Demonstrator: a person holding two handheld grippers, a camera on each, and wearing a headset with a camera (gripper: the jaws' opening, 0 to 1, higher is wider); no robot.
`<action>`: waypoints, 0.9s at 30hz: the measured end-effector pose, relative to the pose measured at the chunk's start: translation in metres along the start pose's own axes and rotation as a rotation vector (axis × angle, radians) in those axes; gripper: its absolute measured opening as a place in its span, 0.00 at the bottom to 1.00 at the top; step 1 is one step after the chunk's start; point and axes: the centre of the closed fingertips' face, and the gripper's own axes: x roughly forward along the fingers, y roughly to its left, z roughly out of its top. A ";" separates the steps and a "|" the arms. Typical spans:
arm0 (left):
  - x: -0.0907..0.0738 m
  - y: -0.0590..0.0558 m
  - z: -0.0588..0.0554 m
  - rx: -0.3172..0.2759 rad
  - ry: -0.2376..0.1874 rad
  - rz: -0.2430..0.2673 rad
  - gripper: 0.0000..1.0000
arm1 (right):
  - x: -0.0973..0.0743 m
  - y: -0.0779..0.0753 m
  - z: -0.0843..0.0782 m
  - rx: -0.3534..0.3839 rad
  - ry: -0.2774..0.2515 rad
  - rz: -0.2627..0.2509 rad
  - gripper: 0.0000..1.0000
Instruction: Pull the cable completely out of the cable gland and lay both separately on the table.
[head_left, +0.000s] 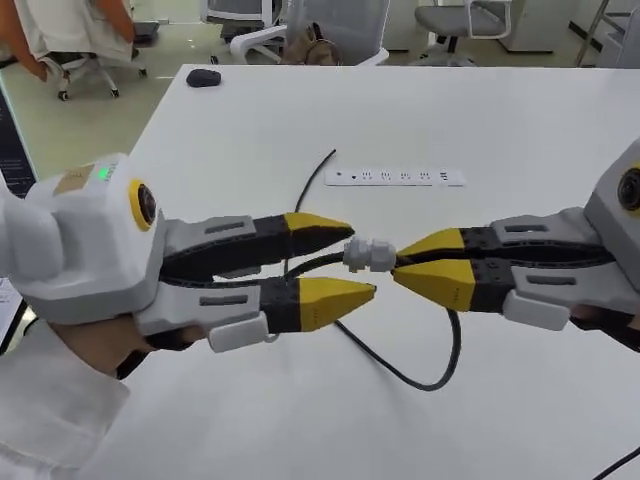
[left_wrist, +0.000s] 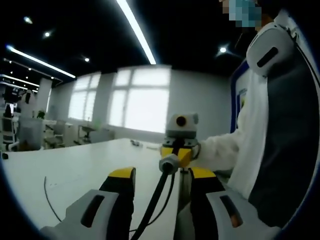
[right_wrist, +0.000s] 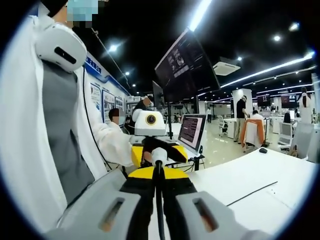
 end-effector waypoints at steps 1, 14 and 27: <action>0.002 -0.002 0.000 -0.007 -0.002 -0.017 0.42 | 0.000 0.000 0.001 -0.001 -0.004 0.001 0.01; 0.017 -0.015 -0.001 -0.040 0.009 -0.120 0.18 | -0.003 0.003 -0.002 0.017 -0.008 0.001 0.02; 0.015 -0.013 -0.011 -0.061 0.022 -0.090 0.17 | -0.001 0.002 -0.016 -0.071 0.056 0.021 0.02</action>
